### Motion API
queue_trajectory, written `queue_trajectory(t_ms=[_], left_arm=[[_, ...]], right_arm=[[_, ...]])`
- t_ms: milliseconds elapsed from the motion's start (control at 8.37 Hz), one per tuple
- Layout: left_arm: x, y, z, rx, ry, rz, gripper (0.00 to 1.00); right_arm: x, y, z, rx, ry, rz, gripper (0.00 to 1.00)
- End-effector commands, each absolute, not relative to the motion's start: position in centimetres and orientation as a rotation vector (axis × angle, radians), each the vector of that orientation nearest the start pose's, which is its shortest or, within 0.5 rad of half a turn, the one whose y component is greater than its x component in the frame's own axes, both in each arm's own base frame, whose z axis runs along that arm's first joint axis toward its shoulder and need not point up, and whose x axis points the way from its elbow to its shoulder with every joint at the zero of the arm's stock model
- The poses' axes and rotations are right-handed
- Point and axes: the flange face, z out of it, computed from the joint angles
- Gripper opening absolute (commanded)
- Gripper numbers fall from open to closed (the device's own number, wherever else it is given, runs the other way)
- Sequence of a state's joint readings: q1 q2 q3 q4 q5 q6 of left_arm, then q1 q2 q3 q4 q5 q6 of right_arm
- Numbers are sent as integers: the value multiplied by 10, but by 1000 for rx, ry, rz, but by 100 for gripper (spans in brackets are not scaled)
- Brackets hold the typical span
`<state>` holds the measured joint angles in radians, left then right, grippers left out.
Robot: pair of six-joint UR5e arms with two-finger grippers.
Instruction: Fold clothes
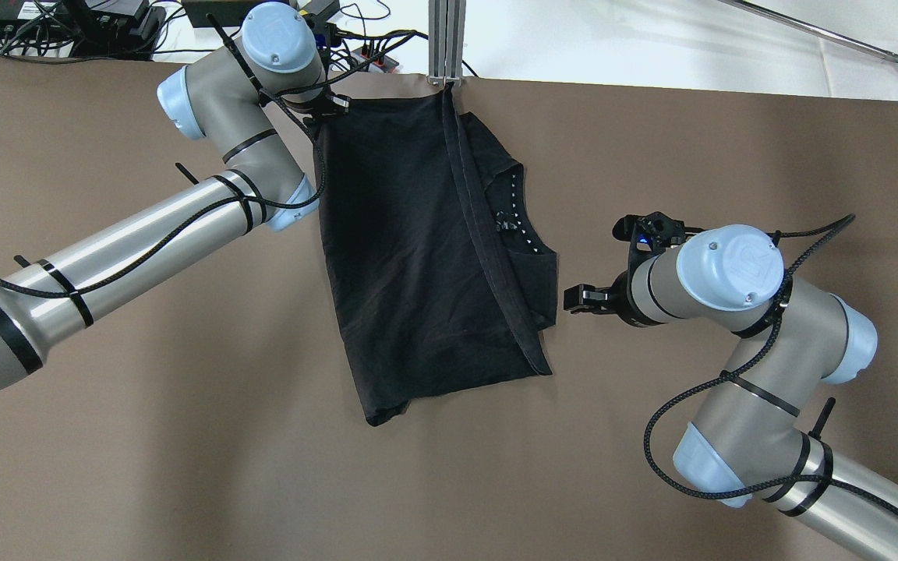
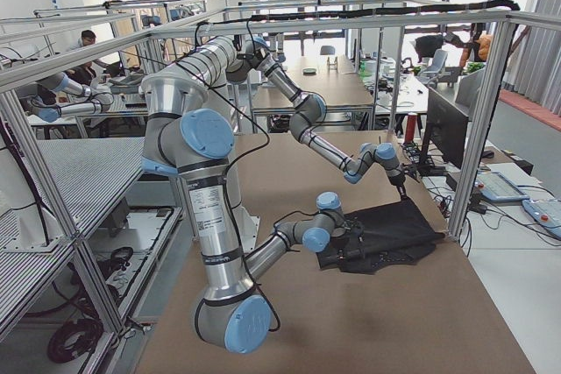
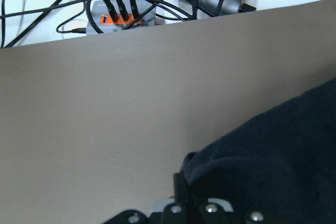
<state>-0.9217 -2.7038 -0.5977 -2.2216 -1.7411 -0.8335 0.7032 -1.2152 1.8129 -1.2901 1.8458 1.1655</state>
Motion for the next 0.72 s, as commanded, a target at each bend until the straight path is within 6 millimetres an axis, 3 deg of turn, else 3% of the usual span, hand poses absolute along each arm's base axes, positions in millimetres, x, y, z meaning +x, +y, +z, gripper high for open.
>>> queue_trajectory(t_ms=[0, 119, 239, 358, 597], left_arm=[[438, -798, 310, 567, 626, -27, 94], [427, -792, 315, 589, 645, -12, 95], [395, -803, 304, 593, 684, 20, 95], [378, -806, 311, 566, 717, 35, 95], [372, -784, 334, 575, 730, 41, 95]], right_arm=[[-403, -474, 328, 248, -865, 154, 94], [-403, -474, 327, 250, -867, 153, 94], [-404, -474, 326, 246, -868, 161, 94], [-414, -481, 324, 241, -868, 172, 92], [-445, -506, 314, 128, -886, 409, 90]])
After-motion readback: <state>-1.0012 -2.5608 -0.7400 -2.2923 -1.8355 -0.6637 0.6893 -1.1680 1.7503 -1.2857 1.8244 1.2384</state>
